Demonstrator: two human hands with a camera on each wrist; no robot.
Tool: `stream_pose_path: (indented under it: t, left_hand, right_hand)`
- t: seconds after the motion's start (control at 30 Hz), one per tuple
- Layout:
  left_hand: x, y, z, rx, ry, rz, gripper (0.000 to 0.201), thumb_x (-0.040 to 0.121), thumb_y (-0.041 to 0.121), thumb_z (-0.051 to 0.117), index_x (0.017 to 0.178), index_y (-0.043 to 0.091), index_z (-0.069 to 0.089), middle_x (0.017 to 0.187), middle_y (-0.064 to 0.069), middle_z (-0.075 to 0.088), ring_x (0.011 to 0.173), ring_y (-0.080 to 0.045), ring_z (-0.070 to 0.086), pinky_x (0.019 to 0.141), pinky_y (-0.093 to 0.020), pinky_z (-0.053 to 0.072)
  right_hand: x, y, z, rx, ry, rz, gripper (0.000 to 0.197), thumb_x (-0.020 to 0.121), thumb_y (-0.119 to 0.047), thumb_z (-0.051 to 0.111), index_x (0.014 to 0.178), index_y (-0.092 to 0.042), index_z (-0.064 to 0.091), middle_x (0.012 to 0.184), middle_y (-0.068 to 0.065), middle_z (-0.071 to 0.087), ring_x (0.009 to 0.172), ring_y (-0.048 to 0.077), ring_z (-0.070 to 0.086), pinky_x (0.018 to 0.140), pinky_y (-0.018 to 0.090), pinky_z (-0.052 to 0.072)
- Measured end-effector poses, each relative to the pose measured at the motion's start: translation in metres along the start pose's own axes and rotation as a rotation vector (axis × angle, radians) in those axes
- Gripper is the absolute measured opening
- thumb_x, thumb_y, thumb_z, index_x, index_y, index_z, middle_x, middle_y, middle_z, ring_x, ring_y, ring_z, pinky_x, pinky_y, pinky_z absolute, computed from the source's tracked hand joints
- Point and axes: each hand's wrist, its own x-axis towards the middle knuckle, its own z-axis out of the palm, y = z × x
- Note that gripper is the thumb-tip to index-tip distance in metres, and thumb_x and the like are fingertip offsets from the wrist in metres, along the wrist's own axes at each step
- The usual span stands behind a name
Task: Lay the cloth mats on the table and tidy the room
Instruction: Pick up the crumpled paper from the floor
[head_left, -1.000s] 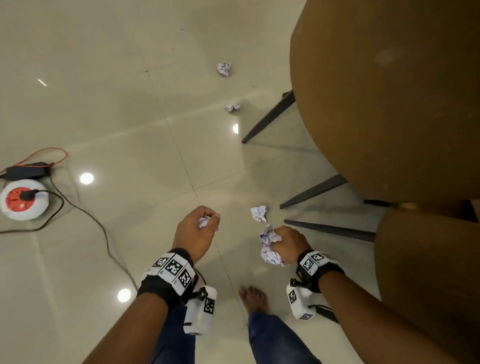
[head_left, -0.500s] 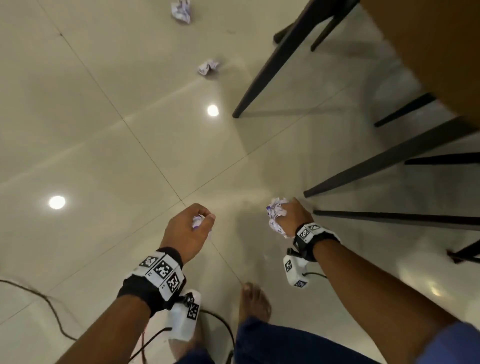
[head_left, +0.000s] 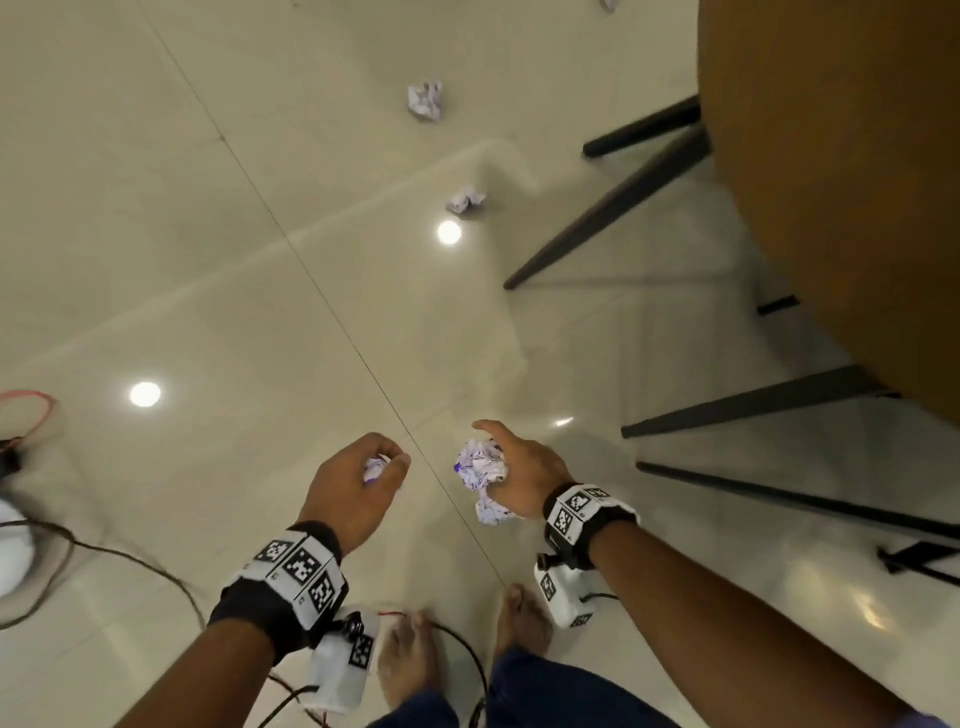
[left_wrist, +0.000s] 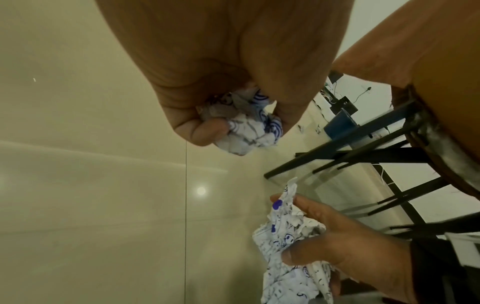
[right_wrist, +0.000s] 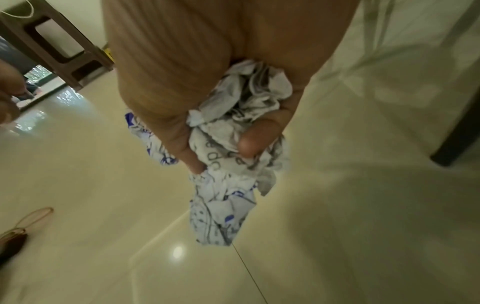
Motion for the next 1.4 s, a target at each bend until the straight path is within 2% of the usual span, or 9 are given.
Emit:
stream_pose_path:
  t: [0.1, 0.33, 0.57, 0.77, 0.93, 1.07, 1.23, 1.33, 1.4]
  left_hand:
    - [-0.011, 0.041, -0.063, -0.006, 0.051, 0.012, 0.009, 0.088, 0.025, 0.061, 0.08, 0.022, 0.061, 0.073, -0.001, 0.068, 0.068, -0.012, 0.063, 0.059, -0.023, 0.043]
    - [0.01, 0.128, -0.197, -0.029, 0.161, 0.012, 0.009, 0.088, 0.024, 0.061, 0.081, 0.018, 0.062, 0.072, 0.0, 0.067, 0.057, 0.003, 0.062, 0.059, -0.024, 0.046]
    - [0.09, 0.194, -0.278, -0.055, 0.2, -0.052, 0.011, 0.087, 0.023, 0.061, 0.078, 0.019, 0.063, 0.069, 0.001, 0.068, 0.065, -0.012, 0.066, 0.071, -0.034, 0.053]
    - [0.169, 0.259, -0.322, -0.023, 0.137, 0.028, 0.01, 0.088, 0.025, 0.061, 0.079, 0.02, 0.063, 0.074, -0.001, 0.069, 0.075, -0.024, 0.066, 0.074, -0.036, 0.053]
    - [0.246, 0.305, -0.334, 0.045, -0.016, 0.085, 0.008, 0.088, 0.024, 0.062, 0.081, 0.019, 0.063, 0.076, 0.0, 0.068, 0.076, -0.022, 0.066, 0.067, -0.03, 0.05]
    - [0.329, 0.325, -0.324, 0.179, -0.175, 0.154, 0.009, 0.088, 0.025, 0.061, 0.081, 0.019, 0.063, 0.078, -0.005, 0.069, 0.077, -0.025, 0.065, 0.066, -0.029, 0.049]
    - [0.426, 0.322, -0.298, 0.311, -0.331, 0.269, 0.01, 0.087, 0.027, 0.062, 0.078, 0.024, 0.061, 0.076, 0.002, 0.068, 0.075, -0.02, 0.066, 0.073, -0.037, 0.054]
    - [0.48, 0.312, -0.267, 0.402, -0.402, 0.363, 0.006, 0.086, 0.029, 0.061, 0.081, 0.026, 0.06, 0.08, 0.002, 0.065, 0.076, -0.019, 0.063, 0.073, -0.035, 0.052]
    - [0.515, 0.299, -0.239, 0.496, -0.422, 0.432, 0.009, 0.087, 0.031, 0.061, 0.095, 0.026, 0.061, 0.093, 0.001, 0.061, 0.084, -0.018, 0.059, 0.078, -0.031, 0.048]
  right_hand:
    - [-0.008, -0.056, -0.054, -0.003, 0.016, -0.04, 0.057, 0.074, -0.021, 0.064, 0.125, -0.039, 0.046, 0.114, -0.002, 0.067, 0.095, 0.029, 0.064, 0.08, 0.03, 0.051]
    - [0.02, -0.187, -0.157, 0.025, 0.044, -0.104, 0.043, 0.072, -0.021, 0.063, 0.11, -0.037, 0.05, 0.096, -0.003, 0.068, 0.084, 0.029, 0.062, 0.072, 0.03, 0.05]
    - [0.086, -0.263, -0.228, 0.031, 0.001, -0.118, 0.045, 0.071, -0.022, 0.062, 0.112, -0.037, 0.052, 0.096, -0.004, 0.07, 0.083, 0.027, 0.063, 0.074, 0.031, 0.053]
    - [0.125, -0.275, -0.297, 0.173, 0.108, 0.056, 0.034, 0.071, -0.025, 0.063, 0.094, -0.041, 0.045, 0.076, -0.007, 0.06, 0.071, 0.025, 0.058, 0.068, 0.031, 0.051]
    - [0.157, -0.259, -0.339, 0.266, 0.155, 0.213, 0.043, 0.075, -0.024, 0.064, 0.115, -0.036, 0.053, 0.103, -0.003, 0.068, 0.093, 0.027, 0.062, 0.084, 0.033, 0.052]
    - [0.201, -0.234, -0.356, 0.318, 0.219, 0.386, 0.049, 0.082, -0.027, 0.063, 0.13, -0.029, 0.053, 0.126, 0.001, 0.063, 0.114, 0.029, 0.058, 0.095, 0.03, 0.046]
    - [0.268, -0.206, -0.336, 0.388, 0.188, 0.509, 0.044, 0.074, -0.031, 0.064, 0.117, -0.038, 0.058, 0.127, 0.008, 0.051, 0.106, 0.035, 0.061, 0.092, 0.035, 0.05]
    - [0.306, -0.184, -0.305, 0.461, 0.218, 0.604, 0.053, 0.08, -0.025, 0.064, 0.131, -0.036, 0.053, 0.145, 0.006, 0.038, 0.121, 0.034, 0.054, 0.102, 0.032, 0.043]
    - [0.333, -0.166, -0.28, 0.481, 0.253, 0.641, 0.055, 0.081, -0.024, 0.065, 0.133, -0.037, 0.051, 0.151, 0.006, 0.031, 0.121, 0.034, 0.054, 0.101, 0.03, 0.043]
